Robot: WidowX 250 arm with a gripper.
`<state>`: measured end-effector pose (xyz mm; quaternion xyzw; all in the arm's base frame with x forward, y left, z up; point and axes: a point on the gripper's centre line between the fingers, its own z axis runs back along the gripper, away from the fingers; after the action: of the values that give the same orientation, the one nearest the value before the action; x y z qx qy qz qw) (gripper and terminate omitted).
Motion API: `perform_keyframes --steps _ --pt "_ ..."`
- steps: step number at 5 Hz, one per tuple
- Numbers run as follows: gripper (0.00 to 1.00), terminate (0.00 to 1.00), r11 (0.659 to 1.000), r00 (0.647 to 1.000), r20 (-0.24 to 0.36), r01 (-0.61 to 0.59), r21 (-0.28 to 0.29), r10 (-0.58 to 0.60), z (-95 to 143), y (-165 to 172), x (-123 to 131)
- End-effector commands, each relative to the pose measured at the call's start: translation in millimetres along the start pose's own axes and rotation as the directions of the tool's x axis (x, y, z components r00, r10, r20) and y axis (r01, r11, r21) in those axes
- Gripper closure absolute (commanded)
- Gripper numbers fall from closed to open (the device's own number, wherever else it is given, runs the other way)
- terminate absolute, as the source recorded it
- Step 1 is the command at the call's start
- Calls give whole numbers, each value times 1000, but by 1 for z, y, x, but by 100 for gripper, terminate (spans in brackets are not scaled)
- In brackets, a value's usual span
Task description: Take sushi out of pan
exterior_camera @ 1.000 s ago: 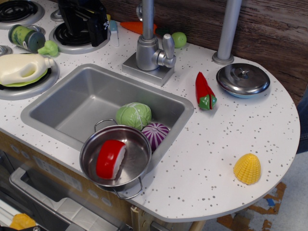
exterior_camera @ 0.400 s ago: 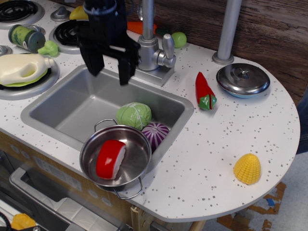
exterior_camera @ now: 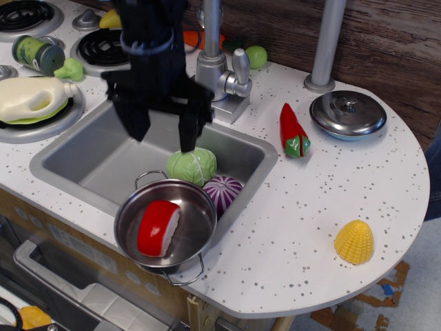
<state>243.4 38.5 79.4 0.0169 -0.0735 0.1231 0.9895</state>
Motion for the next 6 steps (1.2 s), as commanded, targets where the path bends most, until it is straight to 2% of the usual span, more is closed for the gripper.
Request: perform_keyframes --steps 1,2,4,5,6 --pt "0 0 997 996 51 -76 7 76 3 -6 -19" --pt "0 0 993 992 64 -111 28 109 -9 -10 -32" --pt "0 0 990 987 86 -139 23 137 -29 -4 -39" --pt "0 0 989 987 62 -150 13 149 -34 -1 -40" --pt "0 0 989 987 64 -150 -1 150 -39 -2 -42"
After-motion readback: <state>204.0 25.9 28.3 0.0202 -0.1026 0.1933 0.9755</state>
